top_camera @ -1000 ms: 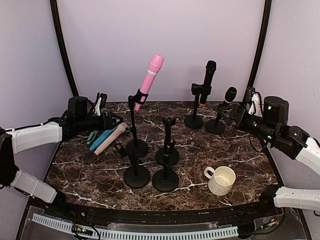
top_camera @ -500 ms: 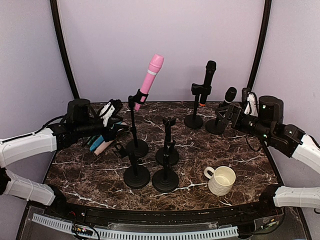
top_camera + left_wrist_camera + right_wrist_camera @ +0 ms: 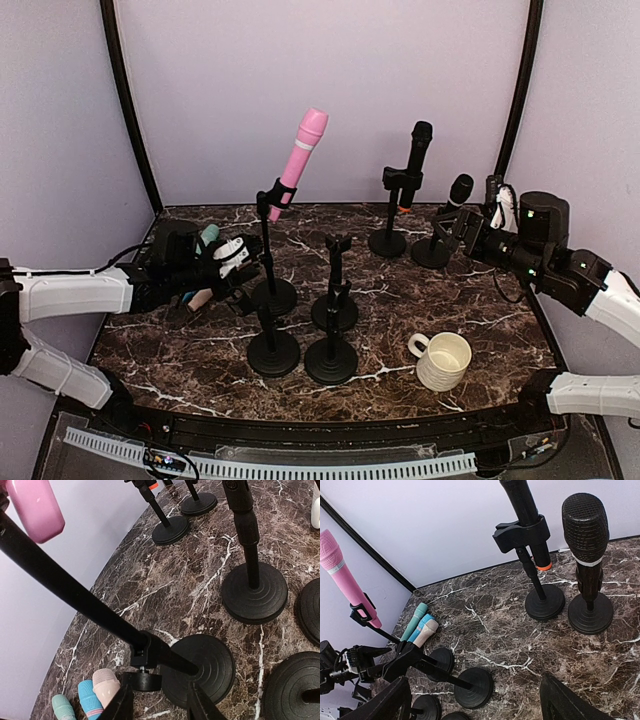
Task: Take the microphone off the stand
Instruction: Unscrew the knob on the microphone stand.
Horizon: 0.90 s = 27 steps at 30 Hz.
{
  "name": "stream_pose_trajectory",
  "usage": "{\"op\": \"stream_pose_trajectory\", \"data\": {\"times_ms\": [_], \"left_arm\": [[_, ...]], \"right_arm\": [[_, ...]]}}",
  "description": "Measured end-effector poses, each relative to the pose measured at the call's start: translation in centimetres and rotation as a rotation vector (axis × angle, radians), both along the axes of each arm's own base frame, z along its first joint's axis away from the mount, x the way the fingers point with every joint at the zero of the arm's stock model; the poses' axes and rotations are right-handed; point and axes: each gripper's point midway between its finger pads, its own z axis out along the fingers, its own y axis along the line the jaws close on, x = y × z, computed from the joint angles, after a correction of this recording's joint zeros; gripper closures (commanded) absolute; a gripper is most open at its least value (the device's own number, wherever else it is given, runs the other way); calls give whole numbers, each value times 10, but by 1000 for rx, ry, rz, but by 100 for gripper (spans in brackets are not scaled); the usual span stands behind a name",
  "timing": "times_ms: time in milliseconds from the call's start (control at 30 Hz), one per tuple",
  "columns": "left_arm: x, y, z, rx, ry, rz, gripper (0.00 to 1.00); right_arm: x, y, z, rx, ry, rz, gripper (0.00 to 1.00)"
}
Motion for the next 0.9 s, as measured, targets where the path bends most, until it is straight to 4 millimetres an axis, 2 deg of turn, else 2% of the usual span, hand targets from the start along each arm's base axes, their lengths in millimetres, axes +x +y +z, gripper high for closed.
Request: {"op": "stream_pose_trajectory", "data": {"times_ms": [500,900], "left_arm": [[11,-5,-7,69,-81,-9,54],[24,-5,-18,175,-164,31,55]], "right_arm": [[0,0,-1,-1,2,0,10],[0,0,-1,-1,2,1,10]]}}
